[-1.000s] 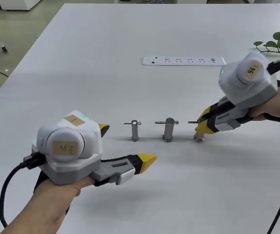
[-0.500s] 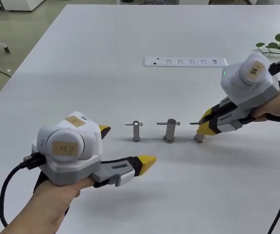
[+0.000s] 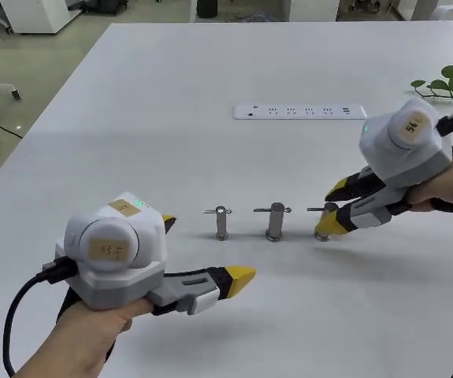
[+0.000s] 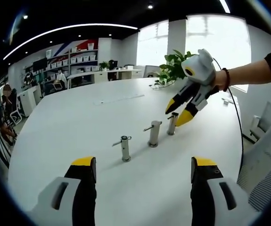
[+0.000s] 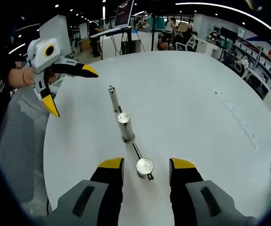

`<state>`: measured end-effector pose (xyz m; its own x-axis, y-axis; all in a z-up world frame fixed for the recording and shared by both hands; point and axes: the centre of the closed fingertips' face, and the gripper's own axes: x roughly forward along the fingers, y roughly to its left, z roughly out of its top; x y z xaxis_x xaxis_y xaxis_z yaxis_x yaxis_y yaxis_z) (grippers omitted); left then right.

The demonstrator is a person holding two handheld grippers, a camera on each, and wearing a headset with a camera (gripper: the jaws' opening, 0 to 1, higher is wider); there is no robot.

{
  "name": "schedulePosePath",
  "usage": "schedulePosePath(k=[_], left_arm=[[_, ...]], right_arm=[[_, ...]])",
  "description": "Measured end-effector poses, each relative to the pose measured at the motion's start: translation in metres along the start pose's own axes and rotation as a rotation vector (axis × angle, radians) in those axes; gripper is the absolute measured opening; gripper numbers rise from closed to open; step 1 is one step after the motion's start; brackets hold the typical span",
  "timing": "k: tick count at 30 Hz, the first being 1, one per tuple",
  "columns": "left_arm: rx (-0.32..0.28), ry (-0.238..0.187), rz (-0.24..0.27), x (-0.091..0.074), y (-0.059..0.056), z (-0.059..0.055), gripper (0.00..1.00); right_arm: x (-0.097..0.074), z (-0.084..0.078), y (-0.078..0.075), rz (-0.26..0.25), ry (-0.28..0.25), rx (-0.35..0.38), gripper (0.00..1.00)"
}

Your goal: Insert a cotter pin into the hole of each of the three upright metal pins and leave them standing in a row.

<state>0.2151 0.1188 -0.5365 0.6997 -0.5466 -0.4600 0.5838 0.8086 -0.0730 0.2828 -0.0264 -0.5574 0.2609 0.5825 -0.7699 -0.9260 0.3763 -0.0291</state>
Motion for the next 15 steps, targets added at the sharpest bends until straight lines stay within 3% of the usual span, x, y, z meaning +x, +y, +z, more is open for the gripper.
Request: schedulePosePath(k=[5, 10, 13, 15], left_arm=[[0.001, -0.018, 0.012, -0.003, 0.002, 0.005, 0.84], [-0.008, -0.016, 0.017, -0.005, 0.003, 0.007, 0.90], [-0.011, -0.012, 0.025, -0.006, 0.004, 0.008, 0.91], [-0.012, -0.009, 0.033, -0.008, 0.006, 0.008, 0.91]], right_arm=[[-0.016, 0.010, -0.001, -0.083, -0.088, 0.084, 0.40], [-0.028, 0.016, 0.013, -0.123, -0.197, 0.189, 0.46], [-0.035, 0.017, 0.021, -0.150, -0.222, 0.196, 0.49], [-0.041, 0.020, 0.020, -0.215, -0.259, 0.186, 0.55]])
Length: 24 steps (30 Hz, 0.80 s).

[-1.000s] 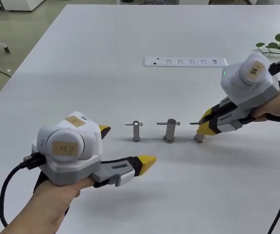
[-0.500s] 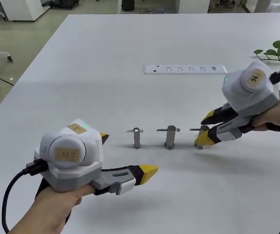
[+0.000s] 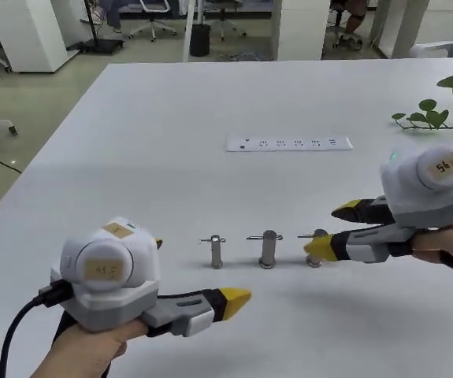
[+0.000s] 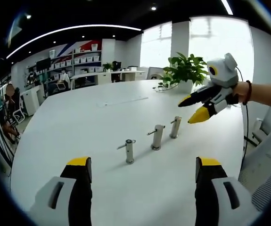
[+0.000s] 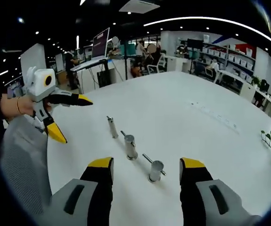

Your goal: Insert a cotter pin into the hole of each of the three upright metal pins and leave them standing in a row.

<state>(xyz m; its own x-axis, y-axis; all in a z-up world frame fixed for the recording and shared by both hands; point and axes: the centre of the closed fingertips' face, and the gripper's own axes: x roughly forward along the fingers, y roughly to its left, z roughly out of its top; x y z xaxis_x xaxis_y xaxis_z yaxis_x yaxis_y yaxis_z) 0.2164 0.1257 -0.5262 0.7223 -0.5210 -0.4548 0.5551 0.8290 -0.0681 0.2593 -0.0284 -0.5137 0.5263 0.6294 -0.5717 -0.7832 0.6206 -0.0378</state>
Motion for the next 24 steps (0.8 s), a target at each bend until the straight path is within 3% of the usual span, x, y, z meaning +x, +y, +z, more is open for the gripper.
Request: schedulePosePath(k=[2, 6, 7, 9, 16, 24], left_arm=[[-0.008, -0.001, 0.009, -0.002, 0.001, 0.000, 0.91], [-0.025, -0.005, 0.029, -0.004, 0.004, -0.001, 0.91], [-0.029, -0.007, 0.032, -0.004, 0.004, -0.001, 0.91], [-0.045, -0.015, 0.043, -0.006, 0.005, 0.000, 0.91], [-0.094, -0.037, 0.073, -0.011, 0.009, -0.003, 0.91], [-0.127, -0.054, 0.093, -0.016, 0.013, -0.004, 0.89]], right_arm=[[-0.004, 0.001, 0.001, -0.042, -0.024, 0.048, 0.59], [-0.009, -0.002, 0.009, -0.064, -0.046, 0.118, 0.59], [-0.009, -0.003, 0.012, -0.067, -0.061, 0.172, 0.60], [-0.010, -0.003, 0.015, -0.077, -0.085, 0.214, 0.61], [-0.004, -0.019, 0.039, -0.087, -0.066, 0.250, 0.63], [-0.004, -0.024, 0.046, -0.117, -0.076, 0.295, 0.66]])
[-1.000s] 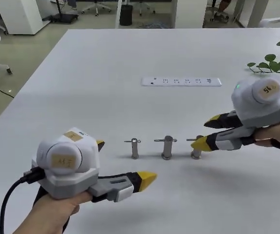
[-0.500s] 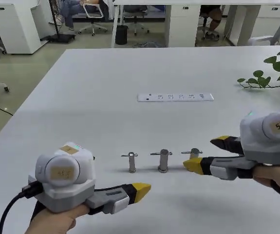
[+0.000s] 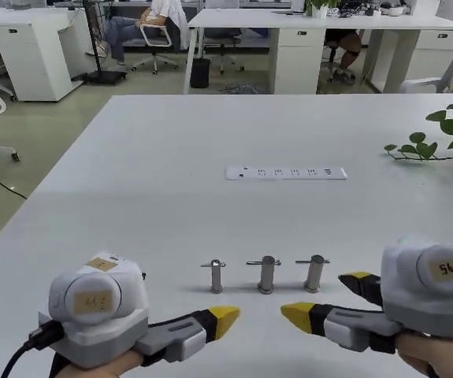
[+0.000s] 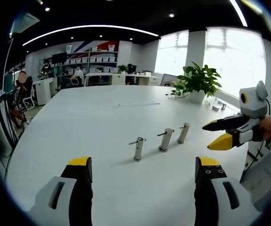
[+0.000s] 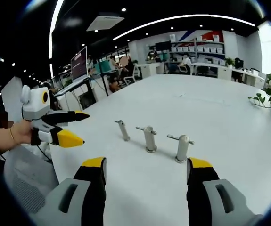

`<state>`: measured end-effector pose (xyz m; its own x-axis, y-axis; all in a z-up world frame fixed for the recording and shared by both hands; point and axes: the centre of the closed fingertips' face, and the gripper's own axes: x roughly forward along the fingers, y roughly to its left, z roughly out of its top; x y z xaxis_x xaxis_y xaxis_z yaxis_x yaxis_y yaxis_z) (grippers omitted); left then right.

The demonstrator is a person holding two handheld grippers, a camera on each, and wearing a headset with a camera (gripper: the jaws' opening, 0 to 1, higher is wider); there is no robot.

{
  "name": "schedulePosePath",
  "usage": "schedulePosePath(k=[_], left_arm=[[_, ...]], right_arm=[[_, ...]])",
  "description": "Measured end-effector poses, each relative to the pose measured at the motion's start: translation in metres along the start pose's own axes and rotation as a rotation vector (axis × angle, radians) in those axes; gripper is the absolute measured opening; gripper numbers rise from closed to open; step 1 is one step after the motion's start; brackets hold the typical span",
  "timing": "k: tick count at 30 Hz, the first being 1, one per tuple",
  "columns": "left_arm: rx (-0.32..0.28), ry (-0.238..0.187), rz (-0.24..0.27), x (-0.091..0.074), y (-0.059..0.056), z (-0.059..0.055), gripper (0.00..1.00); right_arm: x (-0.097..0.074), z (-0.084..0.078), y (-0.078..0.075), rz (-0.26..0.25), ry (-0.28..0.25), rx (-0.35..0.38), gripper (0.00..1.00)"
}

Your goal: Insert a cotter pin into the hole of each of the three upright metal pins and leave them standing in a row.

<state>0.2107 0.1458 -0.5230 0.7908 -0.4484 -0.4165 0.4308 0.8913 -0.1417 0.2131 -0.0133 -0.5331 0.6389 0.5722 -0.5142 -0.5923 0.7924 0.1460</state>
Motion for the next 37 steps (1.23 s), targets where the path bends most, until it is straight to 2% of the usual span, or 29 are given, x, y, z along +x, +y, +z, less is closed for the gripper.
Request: schedulePosePath(k=[1, 5, 9, 19, 22, 27, 32, 37], left_arm=[[-0.019, -0.002, 0.000, -0.001, 0.000, 0.000, 0.87], [-0.014, -0.016, 0.010, -0.003, 0.001, 0.002, 0.86], [-0.004, -0.001, 0.017, -0.005, 0.002, -0.001, 0.86], [-0.008, -0.008, 0.032, -0.010, 0.003, -0.003, 0.92], [-0.017, -0.012, 0.034, -0.010, 0.003, -0.002, 0.93], [-0.034, -0.018, 0.029, -0.010, 0.003, -0.003, 0.96], [-0.030, -0.015, 0.021, -0.009, 0.001, -0.005, 0.98], [0.004, -0.014, 0.006, -0.009, -0.002, -0.004, 0.99]], right_arm=[[0.000, -0.003, 0.000, -0.004, 0.006, 0.008, 0.66], [0.000, -0.006, 0.001, -0.011, -0.006, 0.040, 0.67], [-0.002, -0.010, 0.004, -0.026, 0.010, 0.015, 0.67], [-0.007, -0.010, 0.005, -0.027, -0.026, 0.040, 0.72], [-0.008, -0.008, 0.009, -0.010, -0.053, 0.057, 0.76], [-0.007, -0.008, 0.014, -0.002, -0.066, 0.061, 0.80], [-0.008, -0.007, 0.014, -0.010, -0.069, 0.045, 0.82], [-0.008, -0.004, 0.016, -0.005, -0.079, 0.047, 0.84]])
